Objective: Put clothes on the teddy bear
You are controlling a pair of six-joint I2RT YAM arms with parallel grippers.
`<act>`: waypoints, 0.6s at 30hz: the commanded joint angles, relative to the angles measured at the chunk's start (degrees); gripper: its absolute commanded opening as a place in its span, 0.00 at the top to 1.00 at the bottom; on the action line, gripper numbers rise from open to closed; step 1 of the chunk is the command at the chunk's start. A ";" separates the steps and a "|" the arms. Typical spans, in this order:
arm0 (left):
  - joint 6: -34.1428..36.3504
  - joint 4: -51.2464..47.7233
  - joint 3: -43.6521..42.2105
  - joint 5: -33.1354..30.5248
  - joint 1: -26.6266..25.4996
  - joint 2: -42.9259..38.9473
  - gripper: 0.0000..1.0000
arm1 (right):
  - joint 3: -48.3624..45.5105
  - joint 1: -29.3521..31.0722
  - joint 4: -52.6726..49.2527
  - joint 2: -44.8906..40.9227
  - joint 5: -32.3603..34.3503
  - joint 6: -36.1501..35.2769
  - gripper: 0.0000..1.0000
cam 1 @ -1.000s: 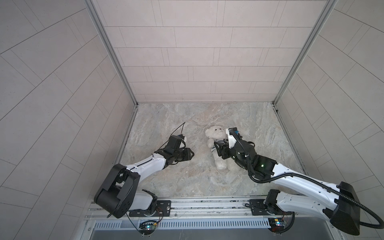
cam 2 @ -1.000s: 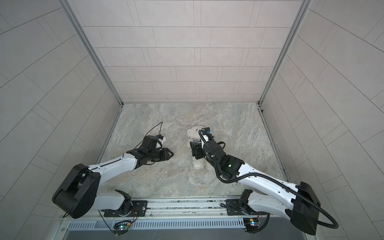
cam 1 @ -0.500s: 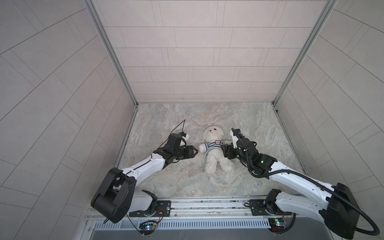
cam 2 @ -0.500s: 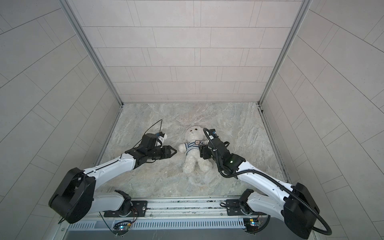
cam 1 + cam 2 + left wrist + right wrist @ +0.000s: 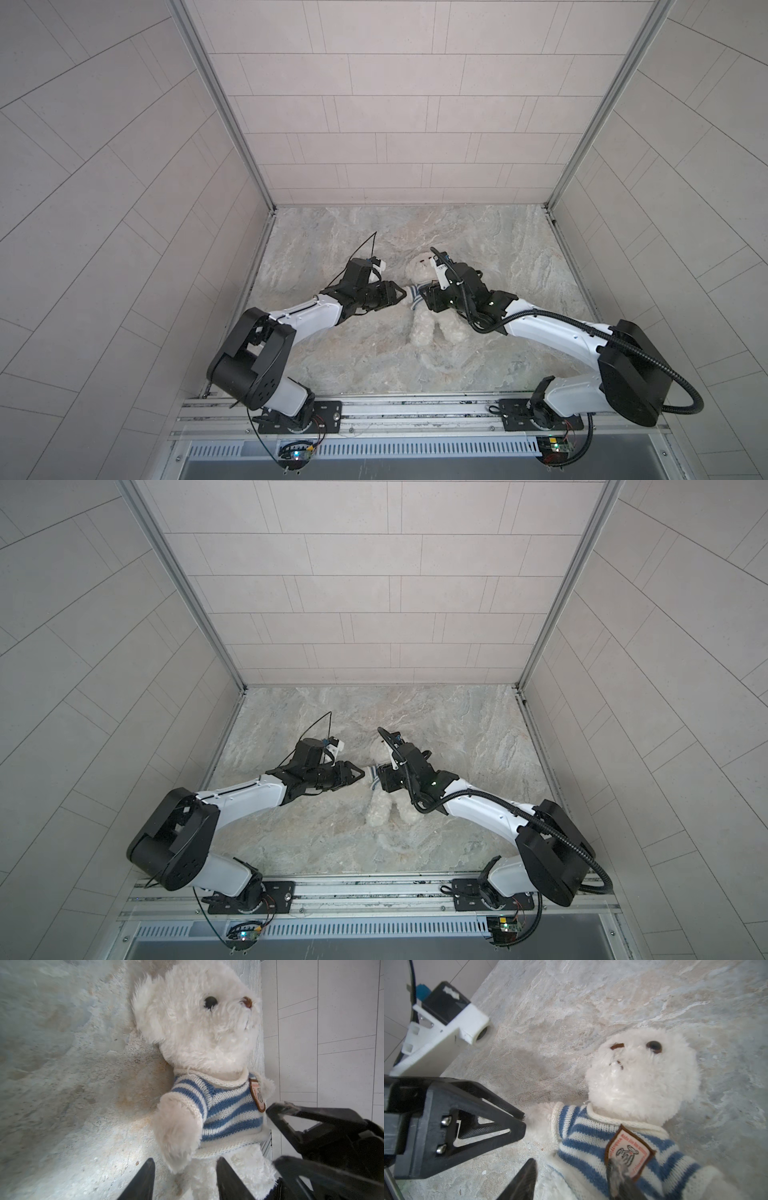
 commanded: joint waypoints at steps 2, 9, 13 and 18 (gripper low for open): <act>-1.32 3.17 1.87 0.58 -0.61 2.30 0.52 | 2.47 1.71 -5.37 0.73 3.31 -1.98 0.53; -3.44 5.42 2.71 -0.21 -0.71 4.23 0.72 | 2.41 1.94 -7.06 1.78 4.66 -2.71 0.67; -3.44 5.24 2.47 -0.43 -0.68 4.31 0.74 | 2.96 2.56 -10.11 2.28 6.84 -2.91 0.68; -3.53 5.49 2.01 -0.92 -0.70 4.39 0.74 | 2.25 2.95 -11.20 2.37 8.70 -2.91 0.55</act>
